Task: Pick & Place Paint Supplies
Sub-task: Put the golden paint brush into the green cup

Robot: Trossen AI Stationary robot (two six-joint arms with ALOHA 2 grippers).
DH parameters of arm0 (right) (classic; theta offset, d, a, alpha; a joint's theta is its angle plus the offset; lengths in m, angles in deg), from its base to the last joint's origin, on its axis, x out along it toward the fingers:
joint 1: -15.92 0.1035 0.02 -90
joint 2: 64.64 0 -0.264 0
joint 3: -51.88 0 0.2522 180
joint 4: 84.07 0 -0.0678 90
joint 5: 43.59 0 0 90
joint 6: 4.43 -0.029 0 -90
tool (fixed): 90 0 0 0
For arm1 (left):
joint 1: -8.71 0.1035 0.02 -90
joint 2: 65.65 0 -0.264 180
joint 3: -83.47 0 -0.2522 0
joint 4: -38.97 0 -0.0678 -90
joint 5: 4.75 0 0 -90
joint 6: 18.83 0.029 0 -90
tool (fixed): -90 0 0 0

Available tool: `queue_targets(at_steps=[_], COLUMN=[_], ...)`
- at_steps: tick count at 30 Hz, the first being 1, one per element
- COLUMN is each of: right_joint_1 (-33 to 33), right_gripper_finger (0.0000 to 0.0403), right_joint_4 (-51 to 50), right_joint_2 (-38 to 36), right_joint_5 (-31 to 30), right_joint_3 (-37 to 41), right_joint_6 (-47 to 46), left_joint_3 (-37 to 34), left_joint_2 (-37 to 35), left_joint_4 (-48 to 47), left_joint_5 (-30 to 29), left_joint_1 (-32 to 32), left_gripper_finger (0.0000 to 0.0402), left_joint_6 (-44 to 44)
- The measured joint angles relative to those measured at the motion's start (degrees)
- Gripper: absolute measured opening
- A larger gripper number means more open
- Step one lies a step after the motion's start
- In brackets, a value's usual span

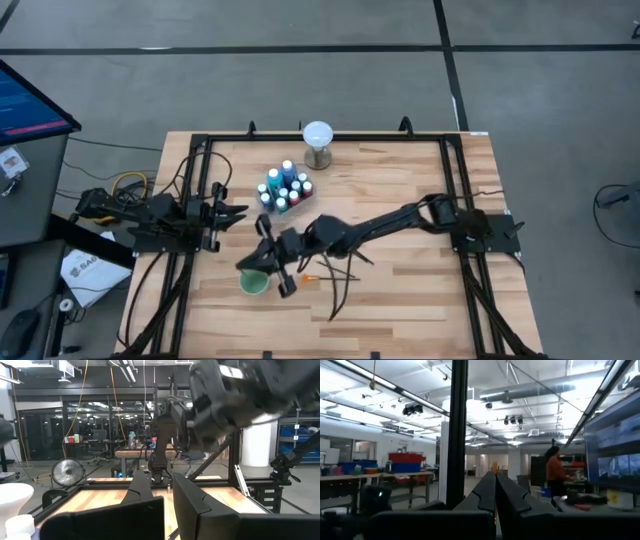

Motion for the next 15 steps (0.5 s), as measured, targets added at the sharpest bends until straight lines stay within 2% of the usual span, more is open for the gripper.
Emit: queue_targets(at_steps=[4,9,15], right_joint_1=[0.2,0.0,-1.3], right_gripper_finger=[0.0000,0.0000,0.0000], right_joint_4=[-1.4,-7.2,-6.0], right_joint_2=[1.9,3.9,5.9], right_joint_5=[0.1,-0.8,-1.7], right_joint_3=[-0.4,-0.2,-0.5], right_joint_6=[0.1,5.1,3.9], left_joint_3=[0.0,0.0,0.0], left_joint_2=[0.1,0.1,0.8], left_joint_4=[0.0,0.0,0.3], left_joint_5=[0.0,0.0,-0.2], left_joint_1=[0.0,0.0,0.0], left_gripper_finger=[0.0001,0.0001,0.0001], left_joint_6=[0.0,0.0,0.0])
